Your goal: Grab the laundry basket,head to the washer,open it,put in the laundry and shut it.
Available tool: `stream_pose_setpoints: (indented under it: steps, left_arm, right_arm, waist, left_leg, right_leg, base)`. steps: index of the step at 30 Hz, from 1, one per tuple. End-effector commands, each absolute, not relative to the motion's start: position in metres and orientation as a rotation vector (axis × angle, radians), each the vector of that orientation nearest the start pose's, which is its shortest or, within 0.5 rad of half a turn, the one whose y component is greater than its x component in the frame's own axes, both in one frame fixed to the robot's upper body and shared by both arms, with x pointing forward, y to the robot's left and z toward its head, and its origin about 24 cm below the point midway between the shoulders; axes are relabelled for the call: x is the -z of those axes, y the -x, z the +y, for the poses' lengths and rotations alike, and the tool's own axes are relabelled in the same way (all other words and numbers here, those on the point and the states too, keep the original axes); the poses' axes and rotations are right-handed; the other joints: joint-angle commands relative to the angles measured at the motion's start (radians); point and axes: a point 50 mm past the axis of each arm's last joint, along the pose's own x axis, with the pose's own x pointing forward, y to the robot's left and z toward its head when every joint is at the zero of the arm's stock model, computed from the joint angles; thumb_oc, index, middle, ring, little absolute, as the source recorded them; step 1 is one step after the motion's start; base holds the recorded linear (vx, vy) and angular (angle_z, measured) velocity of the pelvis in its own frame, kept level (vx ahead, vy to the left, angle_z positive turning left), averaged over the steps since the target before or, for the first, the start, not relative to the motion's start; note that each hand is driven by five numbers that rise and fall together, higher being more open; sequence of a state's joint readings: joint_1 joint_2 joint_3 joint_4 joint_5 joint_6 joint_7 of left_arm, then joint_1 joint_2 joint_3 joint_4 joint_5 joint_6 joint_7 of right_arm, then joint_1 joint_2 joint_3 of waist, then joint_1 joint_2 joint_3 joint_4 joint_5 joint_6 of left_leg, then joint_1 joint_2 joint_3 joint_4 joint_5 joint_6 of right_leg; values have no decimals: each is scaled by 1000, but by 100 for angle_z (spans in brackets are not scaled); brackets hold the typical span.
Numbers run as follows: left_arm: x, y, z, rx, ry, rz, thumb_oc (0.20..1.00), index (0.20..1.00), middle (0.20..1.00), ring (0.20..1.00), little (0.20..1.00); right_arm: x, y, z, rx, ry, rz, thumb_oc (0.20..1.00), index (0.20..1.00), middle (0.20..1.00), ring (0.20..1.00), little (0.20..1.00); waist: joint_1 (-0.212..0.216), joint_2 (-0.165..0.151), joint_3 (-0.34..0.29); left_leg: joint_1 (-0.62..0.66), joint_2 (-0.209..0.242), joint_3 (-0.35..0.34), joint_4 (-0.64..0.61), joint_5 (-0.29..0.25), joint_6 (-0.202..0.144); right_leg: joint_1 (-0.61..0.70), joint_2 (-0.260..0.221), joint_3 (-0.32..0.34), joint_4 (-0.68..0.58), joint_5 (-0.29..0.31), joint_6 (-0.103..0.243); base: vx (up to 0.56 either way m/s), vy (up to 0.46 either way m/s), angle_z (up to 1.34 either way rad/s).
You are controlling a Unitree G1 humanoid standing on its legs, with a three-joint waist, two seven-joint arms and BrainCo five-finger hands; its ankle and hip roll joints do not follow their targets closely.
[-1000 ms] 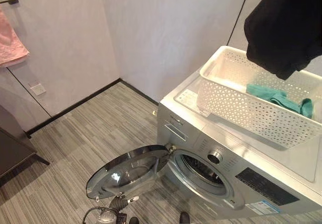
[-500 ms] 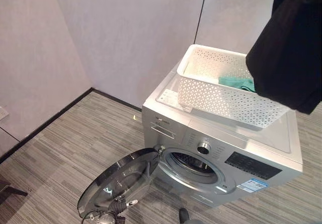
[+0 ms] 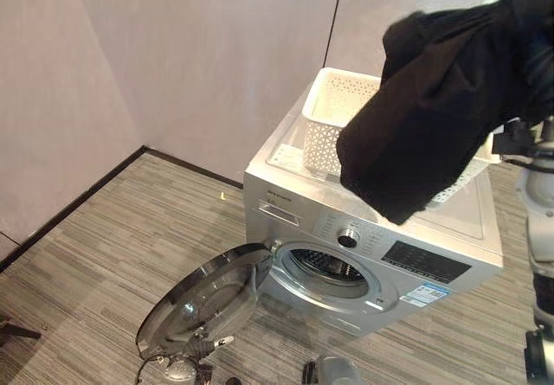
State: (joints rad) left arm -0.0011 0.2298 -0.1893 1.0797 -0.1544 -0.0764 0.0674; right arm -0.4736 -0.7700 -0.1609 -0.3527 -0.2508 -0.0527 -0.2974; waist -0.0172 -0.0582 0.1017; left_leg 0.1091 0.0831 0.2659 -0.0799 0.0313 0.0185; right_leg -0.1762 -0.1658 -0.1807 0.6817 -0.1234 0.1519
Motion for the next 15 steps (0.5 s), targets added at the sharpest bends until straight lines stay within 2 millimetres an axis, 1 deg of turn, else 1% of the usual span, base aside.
stream_pose_setpoints:
  steps: [1, 2, 3, 4, 6, 7, 8, 9, 10, 11, 13, 15]
  left_arm:
    - [141, -142, 228, -142, -215, 954, 1000, 1000, 1000, 1000, 1000]
    - [141, -141, 227, -144, -213, 951, 1000, 1000, 1000, 1000, 1000]
    - [141, -141, 228, -145, -212, 946, 1000, 1000, 1000, 1000, 1000]
    - [141, -141, 226, -144, -204, 937, 1000, 1000, 1000, 1000, 1000]
    - [139, -143, 226, -146, -194, 916, 1000, 1000, 1000, 1000, 1000]
    - [139, -143, 226, -146, -194, 916, 1000, 1000, 1000, 1000, 1000]
    - [134, -151, 227, -155, -184, 879, 1000, 1000, 1000, 1000, 1000]
    - [129, -158, 230, -184, -179, 839, 1000, 1000, 1000, 1000, 1000]
    - [127, -162, 231, -186, -186, 822, 1000, 1000, 1000, 1000, 1000]
    - [121, -173, 231, -185, -206, 782, 1000, 1000, 1000, 1000, 1000]
    - [114, -188, 225, -165, -227, 730, 1000, 1000, 1000, 1000, 1000]
    - [94, -215, 215, -108, -284, 599, 1000, 1000, 1000, 1000, 1000]
  right_arm:
    - [-309, -230, -208, 361, 789, -1174, 200, 200, 200, 200, 200]
    - [-303, -228, -206, 328, 768, -1164, 200, 200, 200, 200, 200]
    - [-301, -227, -204, 303, 752, -1165, 200, 200, 200, 200, 200]
    - [-299, -227, -199, 269, 726, -1173, 200, 200, 200, 200, 200]
    - [-294, -228, -192, 216, 682, -1171, 200, 200, 200, 200, 200]
    - [-294, -228, -192, 216, 682, -1171, 200, 200, 200, 200, 200]
    - [-294, -227, -187, 183, 680, -1183, 200, 200, 200, 200, 200]
    - [-295, -229, -178, 132, 640, -1202, 200, 200, 200, 200, 200]
    - [-293, -230, -174, 100, 617, -1199, 200, 200, 200, 200, 200]
    - [-289, -230, -167, 39, 588, -1191, 200, 200, 200, 200, 200]
    - [-286, -227, -165, -4, 564, -1188, 200, 200, 200, 200, 200]
    - [-281, -225, -164, -50, 561, -1176, 200, 200, 200, 200, 200]
  waist:
    - [39, -25, -72]
    - [47, -30, -81]
    - [53, -34, -87]
    - [59, -38, -94]
    - [76, -48, -105]
    - [77, -48, -105]
    - [83, -53, -98]
    - [95, -59, -92]
    - [101, -63, -91]
    - [106, -72, -72]
    - [97, -74, -52]
    - [87, -70, -19]
  left_leg:
    - [-100, -106, -10, 45, -91, 91]
    - [-105, -108, 2, 41, -89, 89]
    - [-111, -109, 15, 41, -87, 86]
    - [-123, -107, 31, 42, -82, 79]
    - [-154, -94, 58, 52, -72, 63]
    - [-154, -93, 58, 52, -72, 63]
    - [-172, -80, 62, 58, -59, 52]
    - [-195, -61, 70, 70, -59, 28]
    - [-208, -47, 76, 75, -47, 17]
    - [-243, 1, 90, 84, 14, -11]
    - [-275, 33, 70, 95, 50, -42]
    - [-302, 60, 42, 97, 92, -69]
  right_leg:
    - [178, -44, -4, -156, 92, 1]
    - [203, -42, -2, -191, 103, 4]
    - [227, -40, -1, -224, 103, 5]
    - [250, -38, 0, -286, 87, 8]
    - [308, -17, 22, -430, 63, 10]
    - [308, -16, 22, -432, 64, 10]
    - [310, -5, 35, -465, 39, 5]
    - [332, -1, 30, -539, -25, -9]
    - [348, 11, 20, -578, -50, -21]
    - [342, 55, 7, -618, -66, -50]
    - [347, 92, -10, -652, -67, -68]
    - [347, 128, -17, -678, -66, -82]
  base:
    - [-60, -98, -71]
    - [-64, -108, -91]
    - [-99, -151, -64]
    - [-129, -175, -64]
    - [-121, -170, -57]
    - [-129, -180, -53]
    - [-146, -251, -50]
    - [-199, -353, -55]
    - [-307, -473, -67]
    - [-302, -419, -42]
    - [-271, -350, 17]
    - [-183, -237, 37]
